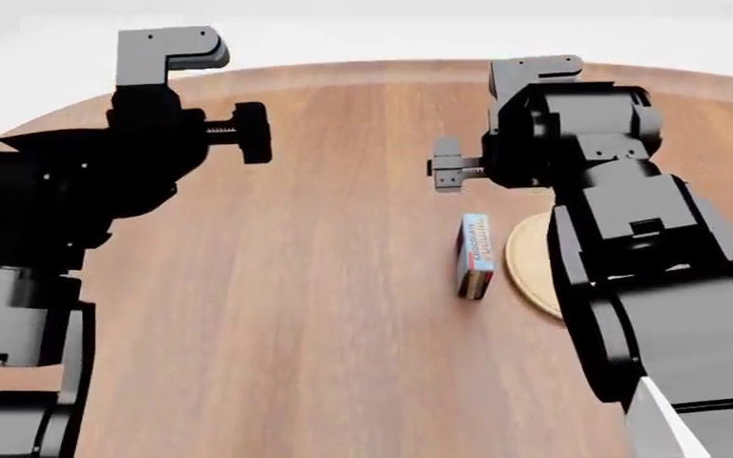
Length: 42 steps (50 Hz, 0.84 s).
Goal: Put the chocolate pudding to the left of the plate.
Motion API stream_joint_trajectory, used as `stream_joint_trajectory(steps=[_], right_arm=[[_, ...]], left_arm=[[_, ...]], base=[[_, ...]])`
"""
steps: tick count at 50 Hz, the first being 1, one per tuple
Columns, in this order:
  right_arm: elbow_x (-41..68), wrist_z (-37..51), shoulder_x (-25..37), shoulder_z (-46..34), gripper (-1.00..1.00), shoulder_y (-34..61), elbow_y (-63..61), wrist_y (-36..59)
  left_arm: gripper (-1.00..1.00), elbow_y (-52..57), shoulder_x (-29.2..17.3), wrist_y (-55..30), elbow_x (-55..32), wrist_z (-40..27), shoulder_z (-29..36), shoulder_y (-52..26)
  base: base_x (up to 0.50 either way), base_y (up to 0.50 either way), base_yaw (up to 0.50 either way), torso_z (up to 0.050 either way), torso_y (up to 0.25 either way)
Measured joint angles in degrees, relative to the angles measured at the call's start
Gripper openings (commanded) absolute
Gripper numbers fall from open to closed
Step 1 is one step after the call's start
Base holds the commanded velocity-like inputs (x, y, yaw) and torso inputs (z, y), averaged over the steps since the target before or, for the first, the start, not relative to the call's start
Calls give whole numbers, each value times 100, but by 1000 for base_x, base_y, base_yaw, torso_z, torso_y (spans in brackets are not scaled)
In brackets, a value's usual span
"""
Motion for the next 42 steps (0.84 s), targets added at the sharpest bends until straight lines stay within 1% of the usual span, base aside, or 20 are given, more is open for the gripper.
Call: stream_joint_trajectory(steps=[4,7,14,22,25,31,42], right_arm=[[-112,-140,4,12,100,53,-19,3],[-138,-187,44,3,100,-36,-380,187],[-28,-107,256,64,100,-626,-2200,1152],[298,101,535,309,100,-1428,-4446,2278],[704,383,687,385,100,-1692,-5109,2560],[1937,1258,1060,511,100,-2149,-6125,2921],[4081,2759,1700,762,100,-2961,-7494,3166]], left_arm=[[100,295,-54,-150,-108,-115,-86,67],[100,541,-95,-268,-206,-203,-165,132],[100,1210,-201,-557,-491,-422,-394,349],[100,2228,-350,-928,-969,-734,-802,753],[100,2623,-405,-1066,-1162,-857,-964,916],[100,3331,-512,-1300,-1529,-1083,-1270,1240],[100,4446,-690,-1496,-2104,-1375,-1817,1922]], base=[[0,0,0,-10,250],[0,0,0,-10,250],[0,0,0,-10,250],[0,0,0,-10,250],[0,0,0,-10,250],[0,0,0,-10,250],[0,0,0,-10,250]])
